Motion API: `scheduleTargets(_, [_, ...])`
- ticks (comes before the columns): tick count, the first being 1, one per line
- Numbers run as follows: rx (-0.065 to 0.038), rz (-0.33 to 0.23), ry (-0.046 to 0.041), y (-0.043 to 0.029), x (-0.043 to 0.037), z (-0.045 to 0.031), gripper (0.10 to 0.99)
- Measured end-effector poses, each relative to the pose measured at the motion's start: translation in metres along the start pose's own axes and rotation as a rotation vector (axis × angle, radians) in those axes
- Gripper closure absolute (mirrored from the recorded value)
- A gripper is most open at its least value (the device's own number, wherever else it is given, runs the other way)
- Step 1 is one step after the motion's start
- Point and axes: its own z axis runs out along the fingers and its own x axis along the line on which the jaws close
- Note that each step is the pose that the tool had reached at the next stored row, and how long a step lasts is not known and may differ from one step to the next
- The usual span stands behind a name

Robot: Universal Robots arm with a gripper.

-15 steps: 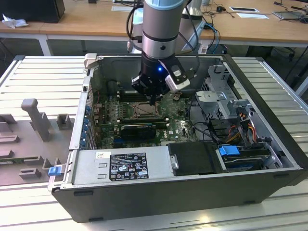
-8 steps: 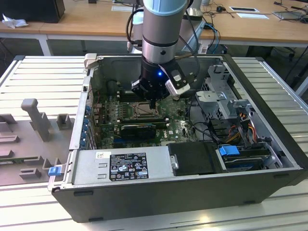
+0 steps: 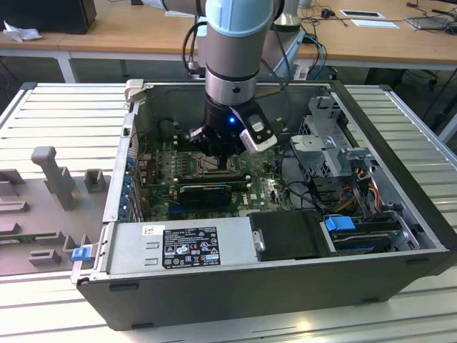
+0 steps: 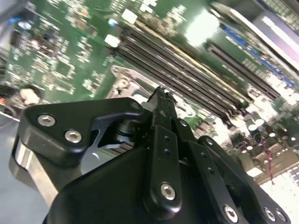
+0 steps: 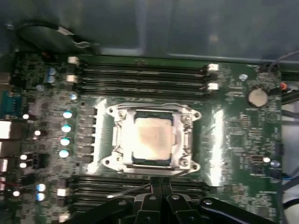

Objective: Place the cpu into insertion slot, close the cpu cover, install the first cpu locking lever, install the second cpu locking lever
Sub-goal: 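Install the second cpu locking lever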

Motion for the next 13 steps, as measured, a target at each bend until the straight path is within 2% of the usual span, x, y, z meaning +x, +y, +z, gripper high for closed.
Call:
scheduleTargets(3, [-0.014, -0.004, -0.0002, -0.0021, 0.0068, 0.0011, 0.98])
scheduleTargets(6, [-0.025, -0.036, 0.0032, -0.004, 0.0114, 0.0037, 0.98])
scheduleTargets(10, [-0.044, -0.04, 0.0023, -0.0054, 0.0216, 0.0053, 0.98])
scheduleTargets(13, [-0.052, -0.039, 0.0016, -0.0087, 0.0233, 0.0084, 0.98])
